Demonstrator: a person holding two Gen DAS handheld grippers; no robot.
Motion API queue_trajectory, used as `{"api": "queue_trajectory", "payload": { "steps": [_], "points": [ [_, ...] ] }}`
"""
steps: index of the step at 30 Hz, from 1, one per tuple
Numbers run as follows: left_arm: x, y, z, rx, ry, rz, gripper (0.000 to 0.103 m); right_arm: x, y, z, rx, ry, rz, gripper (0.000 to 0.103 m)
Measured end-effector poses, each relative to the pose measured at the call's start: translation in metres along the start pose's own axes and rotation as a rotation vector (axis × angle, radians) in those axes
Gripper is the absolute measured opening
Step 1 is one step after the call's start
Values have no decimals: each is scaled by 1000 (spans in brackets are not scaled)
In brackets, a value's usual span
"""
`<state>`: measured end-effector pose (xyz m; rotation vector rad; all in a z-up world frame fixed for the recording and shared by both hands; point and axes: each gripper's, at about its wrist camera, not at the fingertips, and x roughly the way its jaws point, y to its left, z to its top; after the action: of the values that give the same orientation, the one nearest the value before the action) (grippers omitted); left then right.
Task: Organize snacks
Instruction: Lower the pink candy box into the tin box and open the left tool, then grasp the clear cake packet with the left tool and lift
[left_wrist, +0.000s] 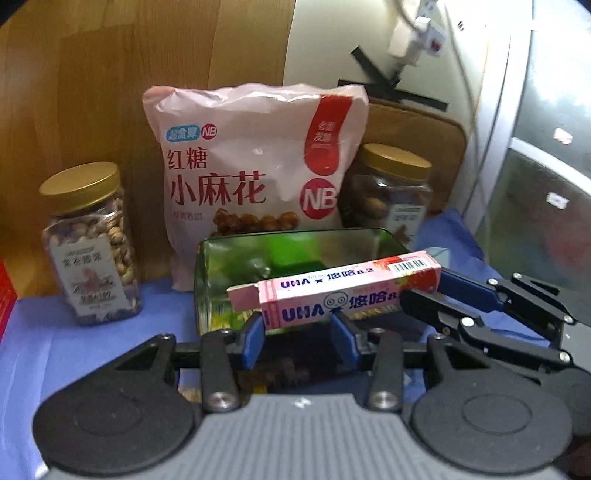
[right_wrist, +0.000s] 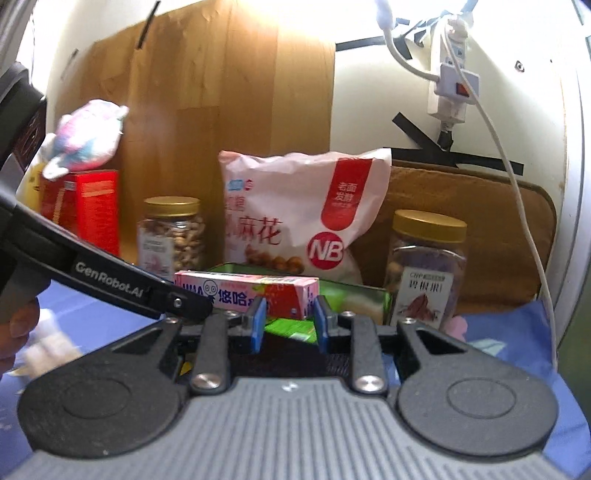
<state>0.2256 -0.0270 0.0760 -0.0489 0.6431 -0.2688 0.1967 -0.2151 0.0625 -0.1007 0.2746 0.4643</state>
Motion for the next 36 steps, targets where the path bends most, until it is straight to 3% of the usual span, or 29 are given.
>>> {"api": "queue_trajectory", "payload": {
  "steps": [4,6,10,13,18,24,26,29,31,34,36],
  "points": [
    [24,-5,4,27,16,1,40,18,-11,-6,26,18,-33,39],
    [33,-11,4,39,14,4,40,19,-13,-12,31,20,-42,53],
    [36,-20,1,37,6,7,41,14,-11,-16,-1,-17,-95,54],
    [12,-17,-5,36,-31,-4,42,6,-14,-16,44,-29,-75,54],
    [-54,35,-44,-64,-40,3,42,-13,6,-17,85,-7,64,54],
    [-118,129,-98,-277,-33,182,42,-20,77,-29,4,123,338,54],
    [-125,152,-108,-359,-29,198,42,-18,106,-28,-35,145,403,54],
    [-129,170,-118,-417,-39,160,42,-13,145,-23,-120,146,446,55],
    [-127,170,-122,-405,-37,136,42,-2,164,-22,-170,163,449,64],
    [-122,166,-127,-398,-28,82,42,22,175,-23,-193,230,424,67],
    [-117,160,-133,-395,-10,55,42,27,178,-26,-204,246,408,75]
  ]
}}
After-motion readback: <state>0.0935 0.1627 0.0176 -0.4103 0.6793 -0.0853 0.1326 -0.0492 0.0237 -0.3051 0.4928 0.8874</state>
